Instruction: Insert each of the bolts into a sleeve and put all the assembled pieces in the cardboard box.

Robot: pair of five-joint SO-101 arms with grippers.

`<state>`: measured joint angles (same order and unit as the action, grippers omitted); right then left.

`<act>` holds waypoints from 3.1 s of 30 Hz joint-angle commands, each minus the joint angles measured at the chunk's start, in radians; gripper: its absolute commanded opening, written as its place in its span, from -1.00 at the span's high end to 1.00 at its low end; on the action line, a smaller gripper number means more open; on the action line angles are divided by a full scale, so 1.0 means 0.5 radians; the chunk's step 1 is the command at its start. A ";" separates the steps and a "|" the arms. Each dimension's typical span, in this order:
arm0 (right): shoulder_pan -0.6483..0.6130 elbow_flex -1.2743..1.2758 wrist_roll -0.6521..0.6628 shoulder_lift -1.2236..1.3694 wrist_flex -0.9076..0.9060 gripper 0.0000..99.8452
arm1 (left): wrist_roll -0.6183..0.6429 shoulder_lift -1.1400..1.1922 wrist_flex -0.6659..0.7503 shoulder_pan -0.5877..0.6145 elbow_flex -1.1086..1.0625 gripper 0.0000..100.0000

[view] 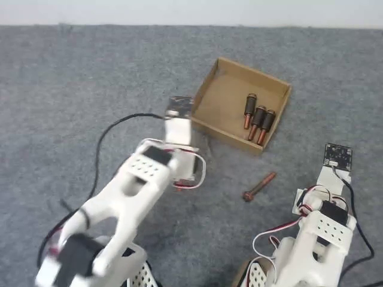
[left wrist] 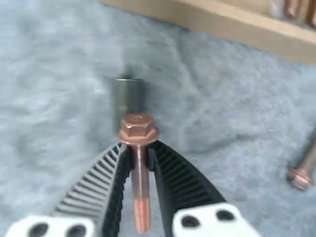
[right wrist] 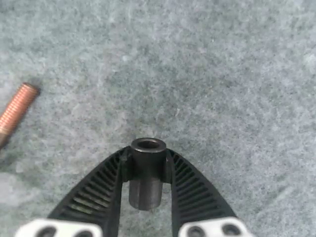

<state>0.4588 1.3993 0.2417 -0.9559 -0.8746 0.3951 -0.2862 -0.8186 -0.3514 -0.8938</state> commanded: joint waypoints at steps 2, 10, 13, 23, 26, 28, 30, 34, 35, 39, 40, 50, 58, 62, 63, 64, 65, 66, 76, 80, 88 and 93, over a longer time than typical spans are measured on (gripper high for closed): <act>-0.124 -0.018 0.040 -0.063 0.032 0.99 | -0.015 -0.494 0.052 0.273 -0.204 0.98; -0.431 -0.015 0.040 -0.066 0.198 0.99 | -0.025 -1.049 0.052 0.758 -0.655 0.98; -0.502 -0.012 0.037 -0.066 0.305 0.99 | -0.028 -1.249 0.052 0.951 -0.833 0.98; -0.717 -0.068 0.028 -0.048 0.756 0.99 | -0.031 -1.777 0.049 1.129 -1.195 0.98; -0.796 0.015 0.040 -0.060 0.910 0.99 | -0.031 -1.942 0.046 1.129 -1.269 0.98; -0.842 0.064 0.040 -0.063 1.088 0.99 | -0.031 -2.056 0.018 1.132 -1.312 0.98; -0.870 0.110 0.040 -0.063 1.327 0.99 | -0.037 -2.170 -0.052 1.129 -1.333 0.98; -0.950 0.172 0.040 -0.048 1.778 0.99 | -0.163 -2.409 -0.157 1.123 -1.401 0.98; -0.980 0.184 0.040 -0.048 1.861 0.99 | -0.166 -2.473 -0.187 1.123 -1.419 0.98; -1.140 0.193 0.028 -0.048 2.058 0.99 | -0.166 -2.746 -0.304 1.120 -1.496 0.98; -1.177 0.193 0.025 -0.048 2.079 0.99 | -0.166 -2.817 -0.334 1.120 -1.514 0.98; -1.462 0.184 -0.258 -0.044 2.153 0.99 | -0.166 -3.069 -0.448 1.129 -1.582 0.98; -1.539 0.193 -0.516 -0.041 2.539 0.99 | -0.166 -3.069 -0.448 1.129 -1.582 0.98; -1.649 0.181 -0.516 -0.041 2.552 0.99 | -0.166 -3.069 -0.448 1.129 -1.582 0.98; -1.674 0.178 -0.516 -0.041 2.555 0.99 | -0.166 -3.069 -0.448 1.129 -1.582 0.98; -1.699 0.175 -0.516 -0.041 2.561 0.99 | -0.166 -3.069 -0.448 1.129 -1.582 0.98; -1.717 0.169 -0.516 -0.041 2.585 0.99 | -0.166 -3.069 -0.448 1.129 -1.582 0.98; -1.726 0.163 -0.516 -0.026 2.613 0.99 | -0.166 -3.069 -0.448 1.129 -1.582 0.98; -1.738 -0.089 -0.516 0.821 3.279 0.99 | -0.166 -3.069 -0.448 1.129 -1.582 0.98; -1.741 -0.236 -0.516 1.229 3.647 0.99 | -0.166 -3.069 -0.448 1.129 -1.582 0.98; -1.741 -0.433 -0.506 1.916 4.374 0.99 | -0.166 -3.069 -0.448 1.129 -1.582 0.98; -1.803 -0.451 -0.503 2.275 4.681 0.99 | -0.166 -3.069 -0.448 1.129 -1.582 0.98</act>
<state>-0.4204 1.2275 -0.0054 0.1320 1.3732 0.3276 -1.7960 -1.0472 0.2102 -1.6978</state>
